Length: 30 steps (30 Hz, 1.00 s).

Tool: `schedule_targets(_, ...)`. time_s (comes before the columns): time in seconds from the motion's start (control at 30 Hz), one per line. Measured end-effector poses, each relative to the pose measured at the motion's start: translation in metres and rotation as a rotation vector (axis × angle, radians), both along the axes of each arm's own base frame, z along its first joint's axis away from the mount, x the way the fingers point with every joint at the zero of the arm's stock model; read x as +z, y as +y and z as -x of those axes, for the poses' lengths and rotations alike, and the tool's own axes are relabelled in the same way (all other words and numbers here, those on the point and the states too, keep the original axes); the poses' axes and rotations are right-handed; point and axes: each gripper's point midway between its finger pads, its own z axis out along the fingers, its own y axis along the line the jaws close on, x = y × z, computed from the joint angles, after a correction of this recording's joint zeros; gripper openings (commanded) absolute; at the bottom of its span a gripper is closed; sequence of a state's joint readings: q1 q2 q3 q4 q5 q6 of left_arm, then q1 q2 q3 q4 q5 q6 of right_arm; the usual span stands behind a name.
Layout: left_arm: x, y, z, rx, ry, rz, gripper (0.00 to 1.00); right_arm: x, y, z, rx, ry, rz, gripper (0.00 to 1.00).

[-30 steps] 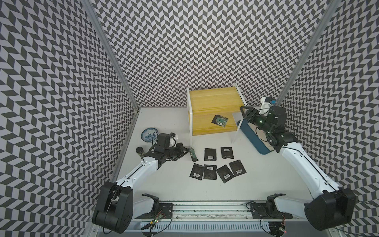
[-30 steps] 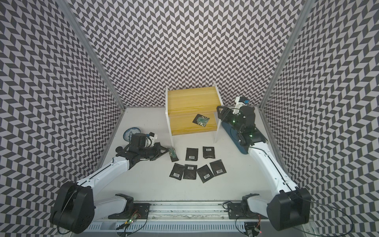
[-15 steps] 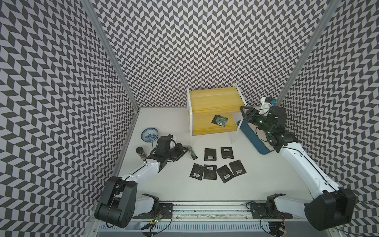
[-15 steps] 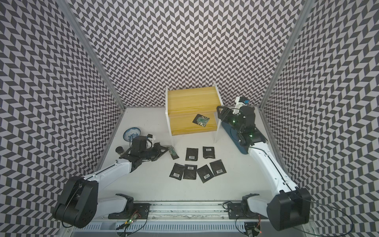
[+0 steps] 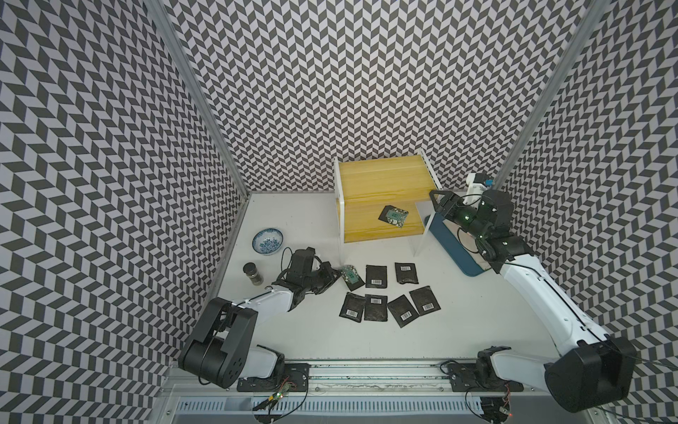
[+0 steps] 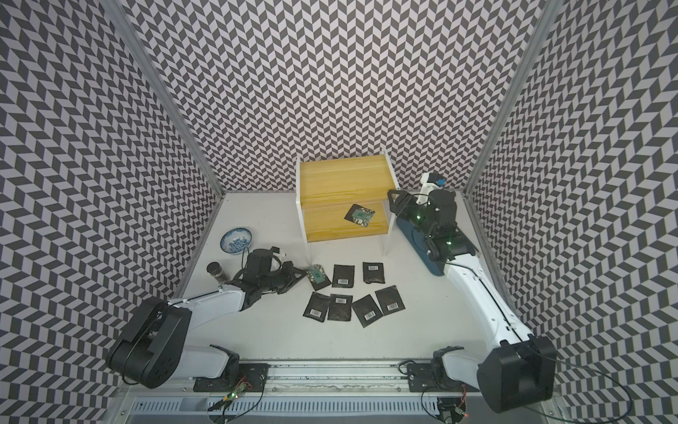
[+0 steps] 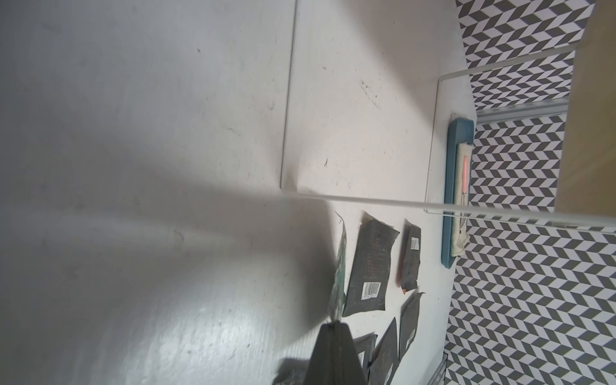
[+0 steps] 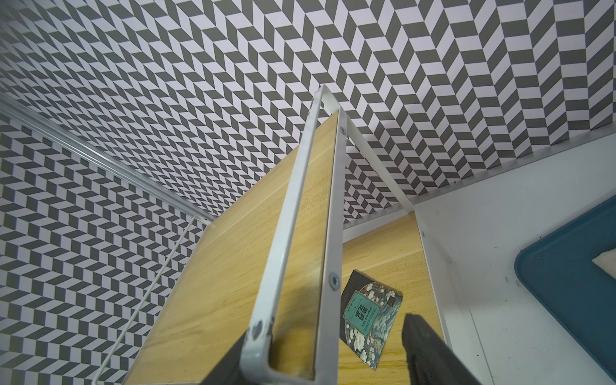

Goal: Remove the tea bags from the shelf
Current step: Place the tea bag at the center of the board.

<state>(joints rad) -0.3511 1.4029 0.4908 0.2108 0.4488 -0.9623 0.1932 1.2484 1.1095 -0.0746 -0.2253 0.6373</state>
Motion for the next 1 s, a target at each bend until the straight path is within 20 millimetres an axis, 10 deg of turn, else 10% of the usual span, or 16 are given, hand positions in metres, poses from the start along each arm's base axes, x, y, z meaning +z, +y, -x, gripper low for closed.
schedule_targets(0.53,-0.002,0.012,-0.013,0.02,-0.036,-0.118,0.47,0.003,-0.001,0.004,-0.001,-0.004,0.001,0.66)
schedule_targets(1.0,0.073,0.033,-0.033,0.012,-0.232,-0.214,0.62,0.002,-0.006,0.007,-0.012,0.009,0.051,0.81)
